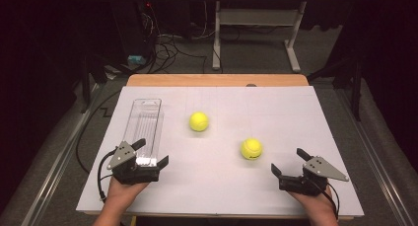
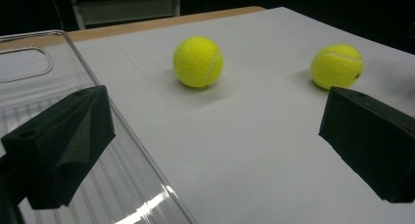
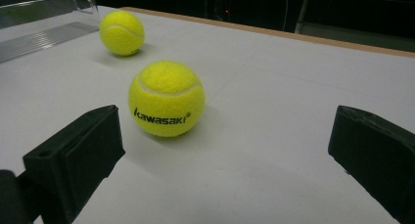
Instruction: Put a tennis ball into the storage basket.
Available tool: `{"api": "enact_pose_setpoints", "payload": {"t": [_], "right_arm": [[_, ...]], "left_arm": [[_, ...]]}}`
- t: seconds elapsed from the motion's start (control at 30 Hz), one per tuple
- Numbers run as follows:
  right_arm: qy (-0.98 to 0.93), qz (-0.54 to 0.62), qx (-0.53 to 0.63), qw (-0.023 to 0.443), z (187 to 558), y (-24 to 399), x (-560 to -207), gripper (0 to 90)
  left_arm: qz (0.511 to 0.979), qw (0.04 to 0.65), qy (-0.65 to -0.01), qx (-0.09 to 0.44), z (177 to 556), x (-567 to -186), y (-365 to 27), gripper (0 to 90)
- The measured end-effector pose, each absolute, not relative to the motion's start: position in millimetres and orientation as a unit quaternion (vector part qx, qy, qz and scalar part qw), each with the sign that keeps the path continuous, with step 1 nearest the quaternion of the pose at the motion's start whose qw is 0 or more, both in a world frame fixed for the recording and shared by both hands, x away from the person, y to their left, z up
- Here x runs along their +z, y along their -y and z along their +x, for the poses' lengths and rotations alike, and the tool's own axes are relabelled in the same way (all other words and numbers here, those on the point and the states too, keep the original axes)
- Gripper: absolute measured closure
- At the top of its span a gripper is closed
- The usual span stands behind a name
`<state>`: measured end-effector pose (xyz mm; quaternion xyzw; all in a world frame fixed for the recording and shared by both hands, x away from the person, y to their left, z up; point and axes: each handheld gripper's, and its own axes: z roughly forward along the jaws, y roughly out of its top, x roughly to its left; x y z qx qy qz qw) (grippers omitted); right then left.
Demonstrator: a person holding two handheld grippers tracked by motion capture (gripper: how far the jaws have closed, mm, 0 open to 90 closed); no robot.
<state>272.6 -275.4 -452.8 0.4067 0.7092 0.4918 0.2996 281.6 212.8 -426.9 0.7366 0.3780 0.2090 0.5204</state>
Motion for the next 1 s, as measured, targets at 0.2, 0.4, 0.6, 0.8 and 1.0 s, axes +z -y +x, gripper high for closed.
{"api": "enact_pose_setpoints", "payload": {"t": [0.2,0.4,0.6,0.8,1.0], "right_arm": [[-0.710,0.407,0.491,0.300,273,276,-453,0.0],[-0.711,0.405,0.490,0.300,273,275,-454,0.0],[-0.713,0.406,0.487,0.298,274,275,-455,0.0],[-0.716,0.405,0.485,0.296,274,274,-456,0.0],[-0.719,0.405,0.482,0.295,273,273,-457,0.0]], "left_arm": [[0.751,0.511,-0.363,0.207,279,-421,-199,0.6],[0.767,0.499,-0.354,0.192,278,-420,-186,0.6],[0.785,0.480,-0.345,0.183,277,-422,-172,0.5],[0.805,0.459,-0.338,0.165,278,-428,-161,0.5],[0.823,0.434,-0.335,0.151,279,-433,-152,0.5]]}}
